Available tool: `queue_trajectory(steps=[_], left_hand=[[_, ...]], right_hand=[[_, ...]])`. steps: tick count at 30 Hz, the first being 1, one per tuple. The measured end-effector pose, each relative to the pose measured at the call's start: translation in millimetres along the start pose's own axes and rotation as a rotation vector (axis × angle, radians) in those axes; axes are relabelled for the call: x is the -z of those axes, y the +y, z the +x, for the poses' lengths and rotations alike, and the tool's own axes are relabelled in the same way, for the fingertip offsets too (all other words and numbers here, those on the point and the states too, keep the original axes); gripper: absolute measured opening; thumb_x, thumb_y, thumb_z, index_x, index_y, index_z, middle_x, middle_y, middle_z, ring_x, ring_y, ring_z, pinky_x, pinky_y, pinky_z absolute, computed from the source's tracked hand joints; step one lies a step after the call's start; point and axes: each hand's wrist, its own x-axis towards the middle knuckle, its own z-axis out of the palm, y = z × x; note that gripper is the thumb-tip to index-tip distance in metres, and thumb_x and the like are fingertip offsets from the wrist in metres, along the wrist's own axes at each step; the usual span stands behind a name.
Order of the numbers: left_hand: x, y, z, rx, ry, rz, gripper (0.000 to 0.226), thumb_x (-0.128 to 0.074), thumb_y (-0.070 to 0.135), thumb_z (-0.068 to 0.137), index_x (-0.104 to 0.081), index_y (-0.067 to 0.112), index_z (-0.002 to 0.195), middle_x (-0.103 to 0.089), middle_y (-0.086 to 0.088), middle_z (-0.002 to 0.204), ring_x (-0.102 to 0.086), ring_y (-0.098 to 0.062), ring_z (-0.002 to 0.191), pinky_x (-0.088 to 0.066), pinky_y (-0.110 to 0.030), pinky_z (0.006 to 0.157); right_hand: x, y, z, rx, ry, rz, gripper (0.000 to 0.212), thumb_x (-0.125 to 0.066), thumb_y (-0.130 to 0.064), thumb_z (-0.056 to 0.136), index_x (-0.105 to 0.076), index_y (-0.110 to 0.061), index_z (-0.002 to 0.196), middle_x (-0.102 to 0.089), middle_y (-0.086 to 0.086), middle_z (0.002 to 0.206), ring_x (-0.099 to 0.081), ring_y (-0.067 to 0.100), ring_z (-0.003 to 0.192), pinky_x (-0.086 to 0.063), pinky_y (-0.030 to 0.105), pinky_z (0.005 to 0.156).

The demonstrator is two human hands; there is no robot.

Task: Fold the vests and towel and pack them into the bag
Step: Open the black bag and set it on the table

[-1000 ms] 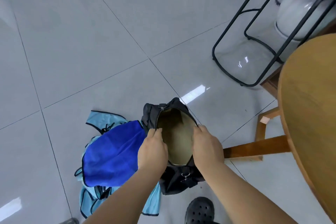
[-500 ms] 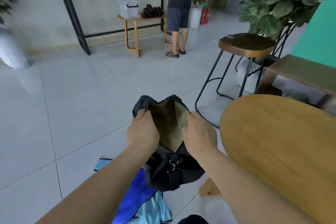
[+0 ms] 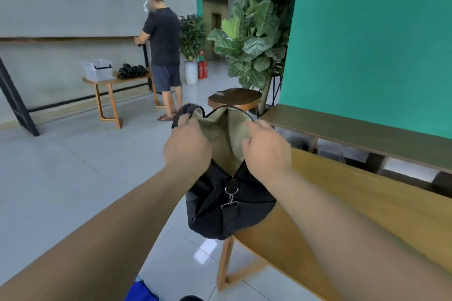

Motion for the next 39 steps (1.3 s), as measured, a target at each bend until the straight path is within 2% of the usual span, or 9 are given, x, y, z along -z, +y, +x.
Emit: queue_trajectory(steps=[4,8,12,17,23,27,30,34,39], left_hand=[[-28.8,80.7,-10.8,-0.149,-0.046,-0.091,0.033,-0.047,0.011,0.099,-0.055,0.008,0.131,-0.043,-0.006,0.149,-0.060,-0.032,0.114,-0.052,-0.045,0.084],[-66.6,162.7,-36.1,-0.279,-0.095,-0.116,0.038,-0.049,0.013,0.099,-0.051,0.008,0.136,-0.039,-0.006,0.150,-0.059,-0.032,0.096,-0.049,-0.043,0.076],[-101.2,248.7,-74.8,-0.384,-0.180,-0.155,0.049,-0.047,0.017,0.104,-0.043,0.009,0.152,-0.033,-0.007,0.159,-0.060,-0.034,0.115,-0.053,-0.047,0.090],[-133.7,340.2,-121.1,-0.481,-0.229,-0.237,0.054,-0.051,0.020,0.104,-0.040,0.010,0.157,-0.031,-0.006,0.163,-0.063,-0.032,0.112,-0.058,-0.045,0.088],[-161.5,424.2,-180.5,-0.566,-0.335,-0.371,0.062,-0.049,0.022,0.107,-0.026,0.007,0.162,-0.021,-0.007,0.165,-0.053,-0.031,0.126,-0.053,-0.045,0.098],[-174.3,466.5,-213.1,-0.575,-0.462,-0.439,0.066,-0.044,0.027,0.110,-0.014,0.010,0.166,-0.007,-0.004,0.171,-0.046,-0.032,0.136,-0.052,-0.046,0.104],[-185.0,489.0,-242.5,-0.568,-0.659,-0.427,0.074,-0.039,0.044,0.111,-0.002,0.013,0.167,0.004,-0.001,0.174,-0.036,-0.034,0.146,-0.046,-0.048,0.109],[-198.6,498.8,-275.6,-0.448,-0.910,-0.443,0.089,-0.039,0.060,0.106,0.011,0.016,0.167,0.011,0.002,0.175,-0.028,-0.035,0.152,-0.041,-0.052,0.114],[-207.8,506.1,-280.1,-0.439,-0.954,-0.474,0.091,-0.037,0.063,0.105,0.012,0.017,0.167,0.016,0.005,0.175,-0.030,-0.037,0.152,-0.041,-0.051,0.114]], right_hand=[[46.7,74.1,-14.6,-0.105,0.073,-0.084,0.035,-0.048,-0.017,0.101,-0.064,-0.017,0.134,-0.059,0.002,0.135,-0.069,0.033,0.093,-0.058,0.039,0.069],[87.7,150.0,-43.2,-0.233,0.118,-0.154,0.037,-0.049,-0.015,0.102,-0.062,-0.019,0.136,-0.059,0.001,0.136,-0.070,0.034,0.094,-0.060,0.040,0.073],[129.6,226.3,-76.8,-0.345,0.151,-0.231,0.037,-0.049,-0.009,0.102,-0.060,-0.019,0.137,-0.061,0.005,0.131,-0.069,0.036,0.093,-0.059,0.040,0.072],[178.3,307.7,-114.4,-0.458,0.183,-0.354,0.037,-0.050,-0.009,0.102,-0.062,-0.016,0.136,-0.061,0.006,0.131,-0.069,0.039,0.096,-0.059,0.041,0.074],[226.8,394.1,-155.9,-0.538,0.172,-0.525,0.042,-0.049,-0.015,0.105,-0.056,-0.017,0.146,-0.055,0.002,0.141,-0.068,0.038,0.097,-0.052,0.039,0.068],[243.7,437.9,-179.1,-0.626,0.057,-0.643,0.070,-0.067,-0.001,0.090,-0.045,-0.019,0.153,-0.042,-0.003,0.150,-0.065,0.031,0.111,-0.052,0.038,0.066],[243.0,460.0,-198.4,-0.706,-0.070,-0.674,0.080,-0.070,-0.002,0.084,-0.037,-0.016,0.156,-0.033,-0.001,0.153,-0.047,0.029,0.131,-0.055,0.047,0.092],[224.4,473.7,-215.7,-0.833,-0.147,-0.609,0.070,-0.071,-0.016,0.088,-0.041,-0.016,0.151,-0.036,0.001,0.147,-0.045,0.030,0.129,-0.049,0.049,0.098],[219.8,481.4,-213.7,-0.824,-0.113,-0.580,0.087,-0.075,-0.015,0.083,-0.028,-0.014,0.157,-0.030,0.003,0.154,-0.046,0.033,0.129,-0.051,0.050,0.097]])
